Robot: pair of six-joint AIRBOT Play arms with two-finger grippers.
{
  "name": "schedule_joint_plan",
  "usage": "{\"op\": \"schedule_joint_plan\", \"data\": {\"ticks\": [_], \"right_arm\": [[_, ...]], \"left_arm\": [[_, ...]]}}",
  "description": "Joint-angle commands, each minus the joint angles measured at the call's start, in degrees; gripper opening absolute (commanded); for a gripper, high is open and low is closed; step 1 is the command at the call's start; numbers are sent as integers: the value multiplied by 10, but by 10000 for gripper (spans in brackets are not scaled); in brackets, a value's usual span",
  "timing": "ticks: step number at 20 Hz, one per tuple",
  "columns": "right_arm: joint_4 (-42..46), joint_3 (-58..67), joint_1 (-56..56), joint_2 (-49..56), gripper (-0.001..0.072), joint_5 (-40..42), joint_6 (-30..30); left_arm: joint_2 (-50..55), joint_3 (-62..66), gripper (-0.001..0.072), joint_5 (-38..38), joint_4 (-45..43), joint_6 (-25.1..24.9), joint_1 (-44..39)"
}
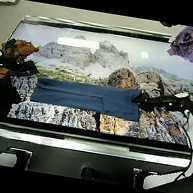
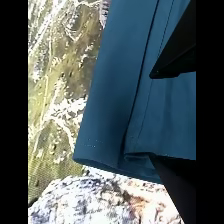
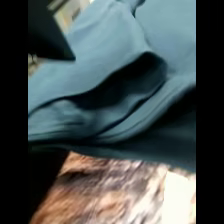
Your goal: Fold the clothes and pants, and hang the long-sleeved shirts on hangers.
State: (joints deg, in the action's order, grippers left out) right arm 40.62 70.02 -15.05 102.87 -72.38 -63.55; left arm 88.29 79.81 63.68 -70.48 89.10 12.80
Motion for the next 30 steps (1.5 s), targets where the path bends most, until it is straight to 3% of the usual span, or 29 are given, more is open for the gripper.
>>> {"op": "schedule_joint_plan", "data": {"ticks": [1, 2, 4, 5, 6, 7, 8, 11, 14, 18, 27, 30], "right_arm": [[3, -4, 48, 2, 356, 21, -1], [3, -4, 55, -3, 67, 26, -2], [12, -3, 56, -35, 28, 50, -31], [35, -3, 54, -61, 28, 67, -65], [68, -3, 54, -93, 28, 79, -103], [104, 1, 54, -122, 27, 77, -141], [145, 9, 54, -150, 27, 62, -184], [242, 47, 54, -209, 28, -13, -271], [314, 96, 54, -240, 28, -63, -310], [358, 181, 54, -246, 28, -126, -322], [379, 273, 54, -247, 28, -197, -331], [392, 300, 54, -253, 28, -211, -331]], "left_arm": [[0, 1, 559, -1, 7, 0, -9], [0, 1, 559, -1, 12, 0, -14], [0, 1, 532, -3, 19, 1, -31], [1, 1, 453, -3, 23, 11, -43], [3, 1, 324, -3, 30, 23, -59], [7, 0, 98, -5, 43, 24, -76], [12, 0, 16, -16, 57, 25, -100], [43, 1, 16, -66, 113, 56, -185], [91, 5, 16, -127, 164, 91, -290], [181, 70, 15, -188, 267, 101, -414], [400, 351, 15, -221, 276, 282, -567], [426, 374, 15, -270, 289, 312, -584]]}}
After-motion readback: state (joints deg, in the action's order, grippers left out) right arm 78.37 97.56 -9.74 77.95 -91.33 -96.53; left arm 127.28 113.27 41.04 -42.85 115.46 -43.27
